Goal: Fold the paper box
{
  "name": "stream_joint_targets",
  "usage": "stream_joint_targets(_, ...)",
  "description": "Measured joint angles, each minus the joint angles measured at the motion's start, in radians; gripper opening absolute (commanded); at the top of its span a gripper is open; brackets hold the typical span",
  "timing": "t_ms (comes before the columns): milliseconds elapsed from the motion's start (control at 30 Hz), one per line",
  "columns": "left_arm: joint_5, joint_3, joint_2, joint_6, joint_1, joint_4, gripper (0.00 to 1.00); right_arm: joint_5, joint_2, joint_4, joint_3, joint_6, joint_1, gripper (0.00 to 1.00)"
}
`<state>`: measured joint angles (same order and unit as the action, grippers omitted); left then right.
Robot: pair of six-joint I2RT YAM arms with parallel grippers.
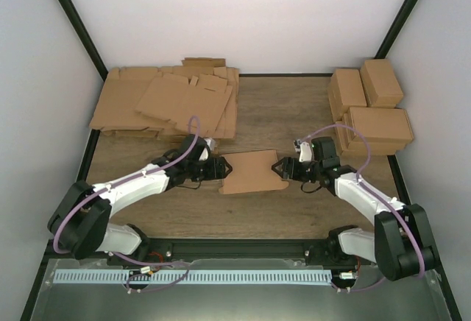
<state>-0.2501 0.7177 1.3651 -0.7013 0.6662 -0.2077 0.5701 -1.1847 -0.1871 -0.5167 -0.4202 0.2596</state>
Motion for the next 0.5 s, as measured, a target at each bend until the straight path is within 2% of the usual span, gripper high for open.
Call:
stream_joint_targets(200,-0.024,-0.01,0.045,0.004,0.0,0.021,0.67,0.006,-0.028,0.033,0.04,-0.002,0.0,0.59)
stream_joint_targets(400,-0.032,-0.023,0.089,0.008,-0.001,0.035,0.49,0.005,-0.093,0.071,0.059,-0.005,0.0,0.45)
stream_joint_targets(500,-0.044,-0.041,0.113,0.01,-0.001,0.048,0.43,0.008,-0.135,0.1,0.072,-0.012,0.0,0.33)
